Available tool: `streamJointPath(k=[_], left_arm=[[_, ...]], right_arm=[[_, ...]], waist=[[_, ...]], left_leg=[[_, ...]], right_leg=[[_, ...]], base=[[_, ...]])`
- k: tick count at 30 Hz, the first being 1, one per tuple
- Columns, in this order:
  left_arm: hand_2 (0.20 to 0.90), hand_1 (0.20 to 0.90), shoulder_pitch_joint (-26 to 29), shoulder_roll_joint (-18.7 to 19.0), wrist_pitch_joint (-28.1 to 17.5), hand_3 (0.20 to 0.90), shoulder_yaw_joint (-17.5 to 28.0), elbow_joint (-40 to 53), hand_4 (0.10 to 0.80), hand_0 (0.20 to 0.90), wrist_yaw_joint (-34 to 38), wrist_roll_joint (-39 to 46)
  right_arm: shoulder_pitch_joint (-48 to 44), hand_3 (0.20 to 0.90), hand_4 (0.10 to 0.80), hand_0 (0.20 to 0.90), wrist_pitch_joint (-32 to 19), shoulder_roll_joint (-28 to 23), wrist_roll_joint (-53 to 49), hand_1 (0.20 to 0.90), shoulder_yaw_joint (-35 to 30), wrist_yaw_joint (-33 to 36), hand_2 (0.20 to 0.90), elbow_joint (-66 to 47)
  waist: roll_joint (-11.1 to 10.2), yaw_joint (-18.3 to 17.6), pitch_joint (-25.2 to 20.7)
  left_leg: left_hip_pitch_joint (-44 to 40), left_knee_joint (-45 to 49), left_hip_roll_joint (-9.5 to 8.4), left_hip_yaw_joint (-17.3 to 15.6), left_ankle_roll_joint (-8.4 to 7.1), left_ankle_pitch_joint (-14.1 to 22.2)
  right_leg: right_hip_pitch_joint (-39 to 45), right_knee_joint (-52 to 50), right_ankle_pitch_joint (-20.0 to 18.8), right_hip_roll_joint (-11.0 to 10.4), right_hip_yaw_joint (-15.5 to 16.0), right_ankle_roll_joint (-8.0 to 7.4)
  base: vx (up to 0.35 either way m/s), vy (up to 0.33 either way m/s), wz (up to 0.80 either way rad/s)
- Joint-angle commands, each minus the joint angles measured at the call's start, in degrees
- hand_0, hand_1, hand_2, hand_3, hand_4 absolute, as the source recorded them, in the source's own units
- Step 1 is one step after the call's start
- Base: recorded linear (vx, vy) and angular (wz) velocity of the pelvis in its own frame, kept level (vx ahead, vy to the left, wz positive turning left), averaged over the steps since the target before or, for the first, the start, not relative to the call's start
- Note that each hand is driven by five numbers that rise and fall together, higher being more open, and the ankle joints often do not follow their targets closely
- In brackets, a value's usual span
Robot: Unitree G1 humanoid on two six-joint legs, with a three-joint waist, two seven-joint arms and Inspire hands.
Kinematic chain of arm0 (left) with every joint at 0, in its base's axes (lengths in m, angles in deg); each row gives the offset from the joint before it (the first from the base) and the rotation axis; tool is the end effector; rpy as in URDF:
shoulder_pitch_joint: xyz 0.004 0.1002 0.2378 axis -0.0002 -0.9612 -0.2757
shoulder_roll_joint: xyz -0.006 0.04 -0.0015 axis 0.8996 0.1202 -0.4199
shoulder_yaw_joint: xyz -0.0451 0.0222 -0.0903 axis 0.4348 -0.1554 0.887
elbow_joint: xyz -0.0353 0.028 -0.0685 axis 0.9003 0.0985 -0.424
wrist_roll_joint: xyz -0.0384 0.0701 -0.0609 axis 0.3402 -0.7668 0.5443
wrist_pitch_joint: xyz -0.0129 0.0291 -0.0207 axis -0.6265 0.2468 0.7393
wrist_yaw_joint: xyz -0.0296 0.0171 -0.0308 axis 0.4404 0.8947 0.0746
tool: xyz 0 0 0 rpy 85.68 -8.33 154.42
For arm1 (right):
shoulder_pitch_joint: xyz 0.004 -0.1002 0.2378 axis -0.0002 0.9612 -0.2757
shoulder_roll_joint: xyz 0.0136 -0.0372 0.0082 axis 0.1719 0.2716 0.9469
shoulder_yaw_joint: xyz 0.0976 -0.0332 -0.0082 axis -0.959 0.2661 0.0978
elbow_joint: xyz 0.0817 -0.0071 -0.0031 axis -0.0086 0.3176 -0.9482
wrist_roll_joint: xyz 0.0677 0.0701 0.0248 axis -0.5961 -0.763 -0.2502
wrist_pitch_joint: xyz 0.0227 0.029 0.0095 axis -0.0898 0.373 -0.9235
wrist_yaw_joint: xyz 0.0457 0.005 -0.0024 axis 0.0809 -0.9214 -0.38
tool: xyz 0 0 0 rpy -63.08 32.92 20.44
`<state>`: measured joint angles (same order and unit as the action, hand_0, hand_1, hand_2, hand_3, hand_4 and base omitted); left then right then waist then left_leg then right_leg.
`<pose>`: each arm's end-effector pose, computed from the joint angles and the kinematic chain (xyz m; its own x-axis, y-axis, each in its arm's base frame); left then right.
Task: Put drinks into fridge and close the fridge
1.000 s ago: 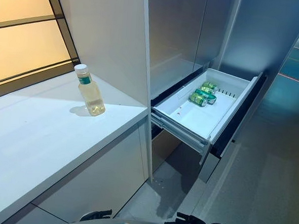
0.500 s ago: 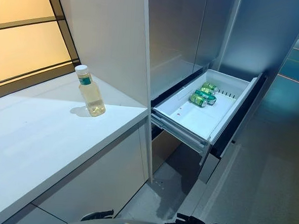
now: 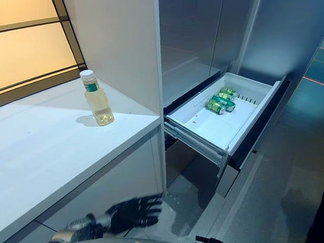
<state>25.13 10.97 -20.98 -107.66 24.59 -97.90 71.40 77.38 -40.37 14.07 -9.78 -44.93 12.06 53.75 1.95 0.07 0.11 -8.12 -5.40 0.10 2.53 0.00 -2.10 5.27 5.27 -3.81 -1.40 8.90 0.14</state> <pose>0.1668 0.1910 -0.0402 0.5252 -0.8178 -0.2353 0.5637 0.5415 -0.6238 0.0722 -0.2332 -0.1149 0.2018 0.1605 -0.9662 0.0219 0.9855 0.1683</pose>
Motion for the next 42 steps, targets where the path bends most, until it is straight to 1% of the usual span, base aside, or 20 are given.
streamJointPath(k=[1, 2, 3, 5, 6, 7, 8, 9, 11, 12, 13, 15, 17, 19, 20, 26, 29, 33, 39, 42], left_arm=[[0.900, 0.900, 12.60, -2.92, 6.04, 0.900, 8.57, 19.21, 0.800, 0.900, -1.33, 23.20], [0.900, 0.900, 13.52, -3.72, 5.21, 0.900, 9.77, 25.44, 0.800, 0.900, -0.56, 29.05], [0.900, 0.900, 13.81, -3.70, 5.60, 0.900, 10.03, 27.03, 0.800, 0.900, 0.59, 29.95], [0.900, 0.900, 16.41, -4.29, -1.11, 0.900, 11.36, 34.47, 0.800, 0.900, 3.55, 34.72], [0.900, 0.900, 17.14, -4.16, -2.46, 0.900, 11.64, 35.99, 0.800, 0.900, 5.34, 35.39], [0.900, 0.900, 18.25, -3.67, -8.93, 0.900, 12.26, 37.86, 0.800, 0.900, 8.66, 34.16], [0.900, 0.900, 19.22, -3.05, -13.67, 0.900, 12.99, 39.24, 0.800, 0.900, 12.74, 32.57], [0.900, 0.900, 19.59, -2.84, -16.48, 0.900, 13.35, 39.66, 0.800, 0.900, 14.68, 30.92], [0.900, 0.900, 21.75, -0.41, -30.91, 0.900, 16.70, 41.00, 0.800, 0.900, 29.07, 17.50], [0.900, 0.900, 22.65, 0.67, -34.38, 0.900, 18.37, 41.06, 0.800, 0.900, 35.27, 12.86], [0.900, 0.900, 23.04, 1.11, -35.69, 0.900, 19.34, 40.97, 0.800, 0.900, 37.79, 10.20], [0.900, 0.900, 24.34, 2.48, -38.10, 0.900, 22.58, 40.75, 0.800, 0.900, 46.57, 0.13], [0.900, 0.900, 25.72, 4.34, -37.06, 0.900, 23.87, 40.76, 0.800, 0.900, 55.54, -10.22], [0.900, 0.900, 26.68, 5.88, -35.44, 0.900, 24.08, 40.51, 0.800, 0.900, 59.33, -14.25], [0.900, 0.900, 27.72, 7.03, -33.44, 0.900, 24.05, 40.02, 0.800, 0.900, 62.66, -17.62], [0.900, 0.900, 29.69, 12.50, -26.02, 0.900, 22.71, 35.92, 0.800, 0.900, 68.27, -22.83], [0.900, 0.900, 29.75, 14.51, -23.44, 0.900, 22.20, 33.43, 0.800, 0.900, 69.49, -25.54], [0.900, 0.900, 29.66, 15.92, -21.28, 0.900, 21.18, 30.08, 0.800, 0.900, 68.76, -25.75], [0.900, 0.900, 29.13, 16.09, -19.03, 0.900, 20.22, 26.33, 0.800, 0.900, 66.67, -23.83], [0.900, 0.900, 28.49, 15.55, -19.12, 0.900, 20.24, 24.72, 0.800, 0.900, 64.81, -19.36]], right_arm=[[0.01, 0.900, 0.800, 0.900, -0.11, 0.46, 0.75, 0.900, -0.11, -1.11, 0.900, 4.60], [0.79, 0.900, 0.800, 0.900, -0.81, 1.27, 0.63, 0.900, -0.06, -0.60, 0.900, 4.82], [0.91, 0.900, 0.800, 0.900, -0.97, 1.44, 0.56, 0.900, -0.01, -0.47, 0.900, 4.91], [1.80, 0.900, 0.800, 0.900, -2.09, 3.06, -0.15, 0.900, 0.90, 0.54, 0.900, 5.56], [2.03, 0.900, 0.800, 0.900, -2.35, 3.40, -0.46, 0.900, 1.31, 0.81, 0.900, 5.65], [2.39, 0.900, 0.800, 0.900, -2.68, 3.80, -0.89, 0.900, 2.03, 1.13, 0.900, 5.72], [2.64, 0.900, 0.800, 0.900, -2.87, 4.10, -1.27, 0.900, 2.51, 1.42, 0.900, 5.72], [2.75, 0.900, 0.800, 0.900, -2.93, 4.20, -1.40, 0.900, 2.71, 1.54, 0.900, 5.68], [3.56, 0.900, 0.800, 0.900, -3.17, 4.73, -2.39, 0.900, 3.71, 2.29, 0.900, 5.28], [3.86, 0.900, 0.800, 0.900, -3.45, 4.91, -2.81, 0.900, 4.08, 2.44, 0.900, 5.40], [3.99, 0.900, 0.800, 0.900, -3.62, 4.99, -2.99, 0.900, 4.32, 2.46, 0.900, 5.53], [4.08, 0.900, 0.800, 0.900, -4.19, 5.47, -3.50, 0.900, 5.05, 2.44, 0.900, 6.29], [3.57, 0.900, 0.800, 0.900, -4.02, 5.81, -3.82, 0.900, 5.82, 2.60, 0.900, 6.68], [3.25, 0.900, 0.800, 0.900, -3.98, 5.91, -3.77, 0.900, 6.28, 2.74, 0.900, 6.92], [2.94, 0.900, 0.800, 0.900, -3.97, 5.92, -3.65, 0.900, 6.62, 2.73, 0.900, 7.19], [2.44, 0.900, 0.800, 0.900, -3.25, 4.68, -2.35, 0.900, 7.12, 2.01, 0.900, 6.78], [2.72, 0.900, 0.800, 0.900, -1.76, 4.29, -1.75, 0.900, 7.33, 1.90, 0.900, 4.68], [2.86, 0.900, 0.800, 0.900, -0.52, 4.08, -1.20, 0.900, 7.68, 1.92, 0.900, 3.23], [2.68, 0.900, 0.800, 0.900, -0.10, 3.82, -0.22, 0.900, 7.65, 1.94, 0.900, 2.90], [2.69, 0.900, 0.800, 0.900, 0.15, 3.63, 0.35, 0.900, 7.49, 1.78, 0.900, 2.78]], waist=[[-0.19, 2.16, 0.82], [-0.47, 2.26, 0.65], [-0.52, 2.28, 0.62], [-1.03, 2.33, 0.24], [-1.12, 2.34, 0.15], [-1.28, 2.33, -0.01], [-1.39, 2.35, -0.12], [-1.43, 2.37, -0.17], [-1.69, 2.74, -0.59], [-1.83, 2.94, -0.81], [-1.91, 3.01, -0.95], [-2.13, 3.38, -1.63], [-2.18, 3.46, -2.03], [-2.02, 3.45, -2.19], [-1.96, 3.34, -2.29], [-1.61, 3.03, -2.39], [-1.78, 2.78, -2.12], [-1.81, 2.65, -1.82], [-1.65, 2.57, -1.64], [-1.66, 2.58, -1.63]], left_leg=[[0.70, 0.40, -2.75, -2.77, 1.69, 3.06], [0.56, 0.40, -2.77, -2.44, 1.76, 3.23], [0.54, 0.40, -2.77, -2.38, 1.76, 3.25], [0.28, 0.40, -2.80, -1.82, 1.80, 3.55], [0.25, 0.40, -2.81, -1.70, 1.78, 3.56], [0.18, 0.40, -2.80, -1.54, 1.73, 3.60], [0.12, 0.40, -2.82, -1.36, 1.72, 3.67], [0.10, 0.40, -2.83, -1.30, 1.71, 3.69], [0.11, 0.40, -2.93, -0.76, 1.64, 3.75], [0.11, 0.40, -3.01, -0.40, 1.61, 3.73], [0.13, 0.40, -3.03, -0.23, 1.57, 3.70], [0.32, 0.40, -3.02, 0.24, 1.40, 3.62], [0.52, 0.40, -3.02, 0.49, 1.32, 3.54], [0.62, 0.40, -3.03, 0.59, 1.31, 3.54], [0.70, 0.40, -3.00, 0.55, 1.31, 3.53], [0.67, 0.40, -2.69, -0.14, 1.09, 3.46], [0.63, 0.40, -2.50, -0.35, 1.00, 3.37], [0.59, 0.40, -2.43, -0.42, 1.02, 3.21], [0.58, 0.40, -2.42, -0.50, 1.03, 3.16], [0.55, 0.40, -2.47, -0.47, 1.00, 3.12]], right_leg=[[1.92, -1.41, 2.11, -1.03, -1.71, -2.94], [2.19, -1.36, 2.16, -1.05, -1.59, -2.84], [2.23, -1.35, 2.18, -1.06, -1.56, -2.83], [2.73, -1.15, 2.34, -0.97, -1.34, -2.66], [2.82, -1.11, 2.38, -0.92, -1.31, -2.63], [3.04, -0.98, 2.50, -0.88, -1.20, -2.55], [3.21, -0.90, 2.63, -0.86, -1.05, -2.53], [3.26, -0.86, 2.67, -0.85, -1.00, -2.52], [3.58, -0.57, 3.01, -0.76, -0.54, -2.50], [3.73, -0.49, 3.19, -0.73, -0.26, -2.48], [3.78, -0.47, 3.29, -0.72, -0.11, -2.44], [3.86, -0.47, 3.73, -0.61, 0.34, -2.21], [3.78, -0.57, 4.07, -0.44, 0.47, -1.89], [3.69, -0.63, 4.23, -0.33, 0.42, -1.75], [3.61, -0.69, 4.35, -0.24, 0.31, -1.64], [3.54, -1.06, 4.73, -0.10, 0.10, -1.66], [3.47, -1.30, 4.81, -0.04, -0.04, -1.70], [3.42, -1.60, 4.89, 0.11, -0.33, -1.65], [3.38, -1.77, 4.98, 0.22, -0.68, -1.73], [3.37, -1.78, 4.96, 0.24, -0.79, -1.81]], base=[[0.017, -0.037, 0.15], [0.017, -0.036, 0.18], [0.038, -0.052, 0.20], [0.053, -0.053, 0.15], [0.046, -0.044, 0.12], [0.035, -0.032, 0.10], [0.030, -0.025, 0.08], [0.024, -0.021, 0.05], [0.023, -0.028, 0.08], [0.021, -0.028, 0.12], [0.026, -0.030, 0.10], [0.026, -0.027, 0.07], [0.016, -0.011, 0.07], [0.002, 0.005, 0.10], [-0.001, 0.010, 0.15], [0.000, 0.004, 0.04], [0.000, 0.000, 0.00], [0.000, 0.000, 0.00], [0.000, 0.000, 0.00], [0.000, 0.000, 0.00]])
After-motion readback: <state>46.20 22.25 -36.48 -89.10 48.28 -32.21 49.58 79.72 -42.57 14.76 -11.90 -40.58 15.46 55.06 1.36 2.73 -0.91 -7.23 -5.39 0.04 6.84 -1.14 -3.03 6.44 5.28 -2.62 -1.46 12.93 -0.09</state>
